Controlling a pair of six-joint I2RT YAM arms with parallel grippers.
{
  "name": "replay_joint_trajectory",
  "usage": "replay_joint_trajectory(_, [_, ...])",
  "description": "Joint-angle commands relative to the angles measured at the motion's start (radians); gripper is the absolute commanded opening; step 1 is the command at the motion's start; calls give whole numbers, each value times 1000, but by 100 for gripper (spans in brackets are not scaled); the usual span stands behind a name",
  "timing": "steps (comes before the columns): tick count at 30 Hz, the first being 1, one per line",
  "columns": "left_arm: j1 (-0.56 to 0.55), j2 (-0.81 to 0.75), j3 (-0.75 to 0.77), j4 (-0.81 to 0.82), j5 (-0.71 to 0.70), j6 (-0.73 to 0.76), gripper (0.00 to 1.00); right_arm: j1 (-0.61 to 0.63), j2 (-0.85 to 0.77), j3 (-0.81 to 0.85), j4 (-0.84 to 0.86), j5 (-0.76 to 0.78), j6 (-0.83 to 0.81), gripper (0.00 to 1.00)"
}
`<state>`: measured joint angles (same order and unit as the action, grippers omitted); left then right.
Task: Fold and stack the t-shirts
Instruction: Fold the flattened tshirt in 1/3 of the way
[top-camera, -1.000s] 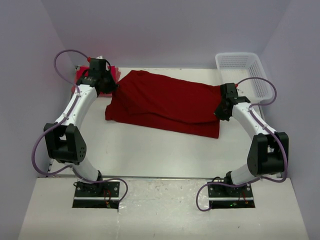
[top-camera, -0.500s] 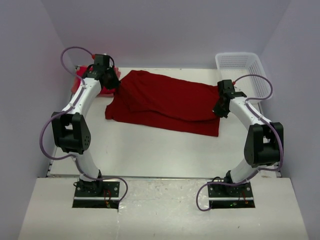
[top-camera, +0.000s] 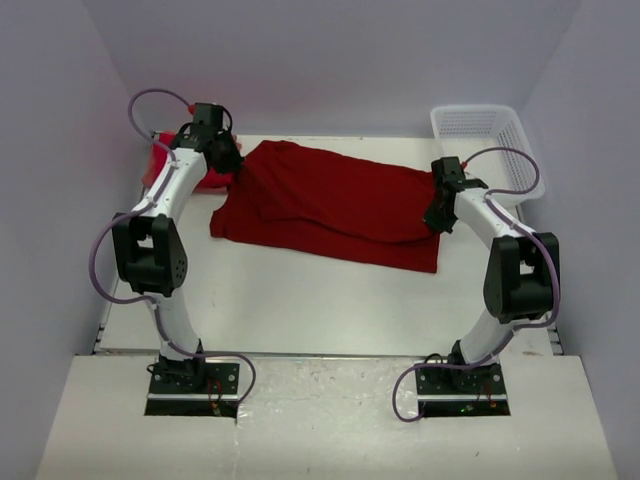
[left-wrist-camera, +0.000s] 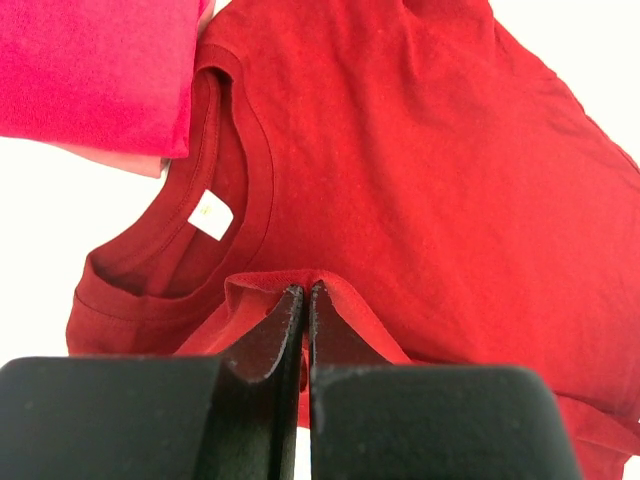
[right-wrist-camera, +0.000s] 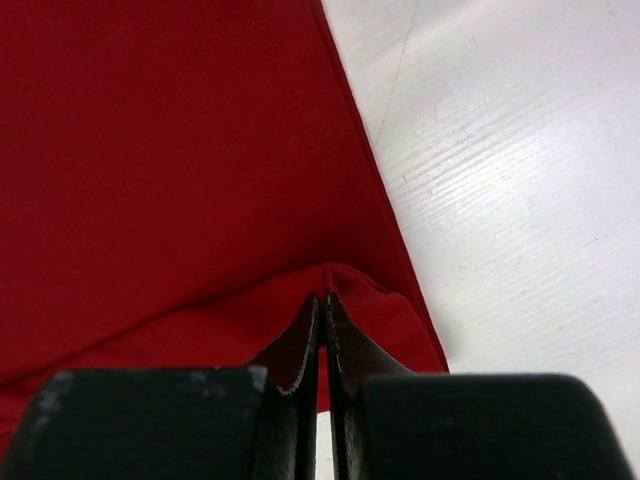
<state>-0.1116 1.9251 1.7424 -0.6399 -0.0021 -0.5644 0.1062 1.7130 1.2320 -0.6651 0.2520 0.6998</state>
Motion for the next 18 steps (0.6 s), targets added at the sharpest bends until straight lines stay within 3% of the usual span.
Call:
replay_joint_trajectory(1, [10, 11, 55, 3, -18, 6, 0, 1, 14, 55, 1, 27, 9, 0])
replay_joint_trajectory(13, [13, 97, 112, 14, -10, 6, 0, 3, 79, 113, 22, -3, 7, 1])
replay_joint_trajectory(16, [13, 127, 138, 35, -9, 17, 6, 3, 76, 110, 48, -8, -17, 15])
replay_joint_trajectory(18, [10, 143, 192, 46, -25, 50, 23, 1, 89, 133, 36, 26, -45, 27])
